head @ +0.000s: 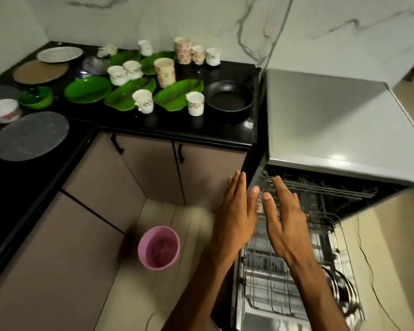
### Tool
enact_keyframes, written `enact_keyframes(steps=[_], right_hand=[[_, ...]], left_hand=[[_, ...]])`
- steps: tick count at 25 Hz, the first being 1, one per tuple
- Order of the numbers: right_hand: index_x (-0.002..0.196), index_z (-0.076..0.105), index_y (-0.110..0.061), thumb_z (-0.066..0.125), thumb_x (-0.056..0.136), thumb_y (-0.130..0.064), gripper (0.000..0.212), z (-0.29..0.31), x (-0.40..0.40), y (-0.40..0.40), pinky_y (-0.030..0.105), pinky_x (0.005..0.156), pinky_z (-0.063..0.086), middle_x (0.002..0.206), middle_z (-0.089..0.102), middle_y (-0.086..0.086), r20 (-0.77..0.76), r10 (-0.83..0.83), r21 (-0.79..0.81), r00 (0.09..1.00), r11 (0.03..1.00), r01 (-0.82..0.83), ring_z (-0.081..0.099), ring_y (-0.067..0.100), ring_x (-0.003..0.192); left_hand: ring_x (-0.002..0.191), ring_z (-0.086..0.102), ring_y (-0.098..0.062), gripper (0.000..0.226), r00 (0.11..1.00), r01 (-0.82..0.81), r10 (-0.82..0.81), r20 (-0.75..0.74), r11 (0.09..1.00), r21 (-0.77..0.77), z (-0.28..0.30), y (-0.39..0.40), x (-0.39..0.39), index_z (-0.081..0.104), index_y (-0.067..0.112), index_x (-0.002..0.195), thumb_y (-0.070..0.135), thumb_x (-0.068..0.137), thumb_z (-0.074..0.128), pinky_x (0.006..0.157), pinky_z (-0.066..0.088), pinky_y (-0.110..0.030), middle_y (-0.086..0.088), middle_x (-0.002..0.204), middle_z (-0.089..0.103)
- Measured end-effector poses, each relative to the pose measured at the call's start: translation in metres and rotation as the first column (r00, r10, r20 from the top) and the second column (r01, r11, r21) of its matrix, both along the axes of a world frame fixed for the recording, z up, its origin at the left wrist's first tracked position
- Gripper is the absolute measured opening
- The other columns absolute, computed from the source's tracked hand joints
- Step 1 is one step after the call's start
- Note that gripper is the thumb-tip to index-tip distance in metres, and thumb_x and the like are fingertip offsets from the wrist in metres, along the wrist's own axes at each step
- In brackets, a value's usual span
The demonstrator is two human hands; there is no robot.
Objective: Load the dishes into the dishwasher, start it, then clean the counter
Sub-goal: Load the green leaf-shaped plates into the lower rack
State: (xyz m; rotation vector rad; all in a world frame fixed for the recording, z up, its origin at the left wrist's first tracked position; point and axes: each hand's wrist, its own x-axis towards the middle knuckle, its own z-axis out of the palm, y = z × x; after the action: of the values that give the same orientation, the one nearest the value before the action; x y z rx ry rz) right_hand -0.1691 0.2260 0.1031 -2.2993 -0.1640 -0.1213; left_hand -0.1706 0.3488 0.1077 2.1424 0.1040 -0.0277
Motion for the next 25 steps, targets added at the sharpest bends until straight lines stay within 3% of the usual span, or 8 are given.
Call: enact_keyframes(steps=[3, 9, 13, 17, 25], right_hand=[[0.151, 0.032, -0.021, 0.025, 0.094, -0.065, 0.072, 0.011, 0.018, 0.023, 0.048, 0.118, 0.025, 0.157, 0.032, -0.003, 0.0, 0.092, 0.031, 0.996, 0.995, -0.092, 0.022, 0.002, 0.142], [0.152, 0.028, -0.021, 0.022, 0.095, -0.065, 0.072, 0.023, 0.048, 0.068, 0.039, 0.123, 0.011, 0.159, 0.027, -0.002, 0.041, 0.268, -0.03, 0.963, 0.963, -0.267, 0.018, 0.005, 0.146], [0.153, 0.026, -0.021, 0.02, 0.095, -0.065, 0.073, 0.025, 0.067, 0.096, 0.03, 0.122, 0.003, 0.159, 0.025, -0.002, 0.063, 0.327, -0.067, 0.943, 0.944, -0.323, 0.017, 0.006, 0.147], [0.152, 0.03, -0.02, 0.024, 0.096, -0.062, 0.07, 0.029, 0.09, 0.132, 0.04, 0.123, 0.013, 0.158, 0.028, -0.001, 0.082, 0.301, -0.027, 0.95, 0.954, -0.3, 0.015, 0.0, 0.143], [0.149, 0.035, -0.019, 0.026, 0.095, -0.062, 0.07, 0.035, 0.123, 0.206, 0.036, 0.123, 0.009, 0.157, 0.031, -0.001, 0.113, 0.231, 0.015, 0.966, 0.972, -0.234, 0.024, 0.006, 0.145]], left_hand=[[0.147, 0.001, -0.005, 0.062, 0.995, -0.101, 0.101, 0.02, 0.995, 0.001, 0.015, 0.024, 0.009, 0.01, 0.021, 0.154, 0.05, 0.1, 0.022, 0.117, 0.007, -0.022, 0.005, 0.162, 0.007], [0.147, 0.004, -0.006, 0.074, 0.967, -0.253, 0.253, 0.034, 0.967, -0.01, 0.035, 0.066, 0.014, 0.008, 0.025, 0.154, 0.061, 0.09, 0.018, 0.113, 0.012, -0.022, 0.005, 0.162, 0.007], [0.147, 0.006, -0.009, 0.066, 0.953, -0.3, 0.301, 0.018, 0.953, -0.05, 0.036, 0.098, 0.026, 0.007, 0.028, 0.154, 0.056, 0.096, 0.024, 0.113, 0.014, -0.025, 0.005, 0.162, 0.005], [0.147, 0.008, -0.009, 0.069, 0.955, -0.294, 0.296, 0.011, 0.951, -0.099, 0.031, 0.137, 0.049, 0.009, 0.027, 0.154, 0.058, 0.095, 0.026, 0.119, 0.018, -0.033, 0.005, 0.162, 0.007], [0.146, 0.008, -0.006, 0.072, 0.96, -0.254, 0.266, 0.084, 0.958, -0.131, 0.03, 0.211, 0.09, 0.019, 0.02, 0.153, 0.057, 0.091, 0.025, 0.121, 0.017, -0.035, 0.001, 0.16, 0.018]])
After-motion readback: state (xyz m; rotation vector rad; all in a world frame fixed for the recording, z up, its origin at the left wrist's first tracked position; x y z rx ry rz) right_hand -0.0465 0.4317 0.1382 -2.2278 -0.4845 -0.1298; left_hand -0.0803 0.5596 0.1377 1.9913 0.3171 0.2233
